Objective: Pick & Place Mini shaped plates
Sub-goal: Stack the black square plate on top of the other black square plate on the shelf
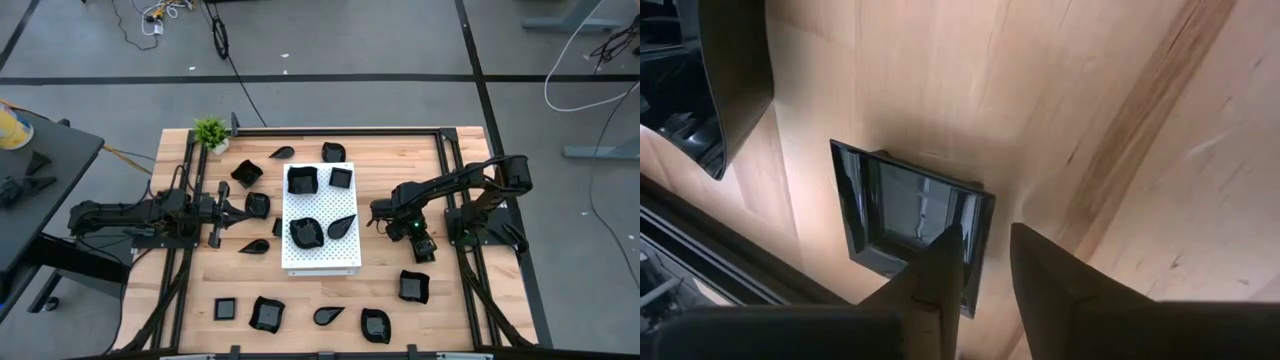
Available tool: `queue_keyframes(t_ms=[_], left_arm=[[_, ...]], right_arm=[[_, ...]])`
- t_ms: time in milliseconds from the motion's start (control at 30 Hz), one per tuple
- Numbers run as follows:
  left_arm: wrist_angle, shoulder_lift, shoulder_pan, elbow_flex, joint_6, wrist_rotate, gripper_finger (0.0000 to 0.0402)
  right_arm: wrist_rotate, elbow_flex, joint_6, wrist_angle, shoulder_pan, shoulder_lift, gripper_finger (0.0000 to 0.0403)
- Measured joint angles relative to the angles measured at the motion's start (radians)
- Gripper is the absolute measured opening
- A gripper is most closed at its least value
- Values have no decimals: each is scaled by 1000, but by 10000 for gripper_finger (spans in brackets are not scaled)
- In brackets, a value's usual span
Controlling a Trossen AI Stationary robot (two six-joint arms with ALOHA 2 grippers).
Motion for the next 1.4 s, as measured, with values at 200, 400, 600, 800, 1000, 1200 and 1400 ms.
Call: queue_keyframes(t_ms=[200, 400, 600, 800, 1000, 1200, 1400], left_arm=[[0, 0, 0, 0, 0, 0, 21], [0, 0, 0, 0, 0, 0, 21], [0, 0, 0, 0, 0, 0, 21], [0, 0, 0, 0, 0, 0, 21], [0, 0, 0, 0, 0, 0, 21], [0, 0, 0, 0, 0, 0, 21], [0, 0, 0, 0, 0, 0, 21]], right_arm=[[-2, 0, -1, 0, 0, 0, 56], [-3, 0, -4, -1, 0, 0, 21], [-10, 0, -4, -3, 0, 0, 4], [-32, 2, -21, -14, -7, 0, 2], [-54, 23, -35, -47, -28, 0, 1], [-53, 58, -52, -114, -50, -17, 1], [-53, 93, -65, -184, -85, -70, 0]])
